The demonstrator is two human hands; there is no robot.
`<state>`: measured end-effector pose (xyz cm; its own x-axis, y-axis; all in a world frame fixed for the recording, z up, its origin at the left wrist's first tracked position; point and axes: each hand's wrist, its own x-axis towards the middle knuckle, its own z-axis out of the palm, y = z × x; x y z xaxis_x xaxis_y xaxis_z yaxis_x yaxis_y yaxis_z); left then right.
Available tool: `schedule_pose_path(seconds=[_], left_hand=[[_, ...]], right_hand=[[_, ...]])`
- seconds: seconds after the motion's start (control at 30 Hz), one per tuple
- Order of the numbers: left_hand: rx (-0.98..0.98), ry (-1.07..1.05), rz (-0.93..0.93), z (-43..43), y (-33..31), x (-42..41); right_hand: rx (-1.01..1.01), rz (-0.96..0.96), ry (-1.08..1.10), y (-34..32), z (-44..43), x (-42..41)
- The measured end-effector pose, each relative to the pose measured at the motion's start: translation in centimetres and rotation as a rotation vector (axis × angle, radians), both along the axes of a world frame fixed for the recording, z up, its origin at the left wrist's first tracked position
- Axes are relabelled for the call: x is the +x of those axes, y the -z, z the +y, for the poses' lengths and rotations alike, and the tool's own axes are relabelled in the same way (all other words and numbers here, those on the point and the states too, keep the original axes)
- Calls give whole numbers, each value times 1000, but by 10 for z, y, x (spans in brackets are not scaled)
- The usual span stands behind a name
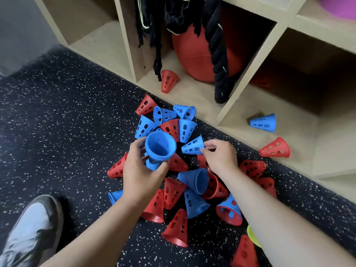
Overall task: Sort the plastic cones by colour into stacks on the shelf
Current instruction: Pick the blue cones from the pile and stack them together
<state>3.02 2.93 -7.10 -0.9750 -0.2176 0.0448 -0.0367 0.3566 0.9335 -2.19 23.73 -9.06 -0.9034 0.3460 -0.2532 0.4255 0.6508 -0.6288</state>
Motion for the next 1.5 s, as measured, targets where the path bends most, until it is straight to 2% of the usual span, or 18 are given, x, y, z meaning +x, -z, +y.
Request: schedule_pose_path(seconds=[0.07,0.13,0.27,0.33,0.4,0.47,0.53,0.6,0.67,0.73,0.8,0.87,0.93,1.07,1.13,1.3,1.5], left_hand=[[0,11,3,0,1,1],[13,8,4,-2,2,1],[2,-11,28,-6,1,-1],[2,-13,39,-6,-1,-1],[14,-9,54,-5,-5,0],[29,9,78,-2,-10,2],[45,25,97,1,-16,5],[55,35,99,2,-21,8],[56,32,89,1,-25,12],[56,25,82,1,-29,17],[61,18,78,2,-36,23],[64,11,78,4,-45,27],[74,-4,85,8,-56,33],[91,-60,87,18,-61,58],[80,-30,81,22,-58,70],[51,42,47,24,-56,69],[-8,92,-31,21,-44,61]], right_hand=[[0,46,1,0,-2,1],[19,182,2,-9,-5,2],[-6,660,-23,-52,-17,12],[-21,843,-122,-76,-27,20],[16,909,-308,-89,-39,28],[71,876,-492,-92,-48,37],[58,796,-570,-90,-50,47],[-42,757,-458,-87,-48,58],[-44,692,-239,-81,-43,69],[111,371,-119,-68,-36,77],[205,12,-104,-48,-32,86],[168,-130,-80,-37,-35,92],[167,-132,-49,-30,-39,93],[253,-101,-136,-26,-45,92],[225,-93,-112,-25,-44,95],[74,162,84,-37,-35,104],[84,284,67,-66,-16,103]])
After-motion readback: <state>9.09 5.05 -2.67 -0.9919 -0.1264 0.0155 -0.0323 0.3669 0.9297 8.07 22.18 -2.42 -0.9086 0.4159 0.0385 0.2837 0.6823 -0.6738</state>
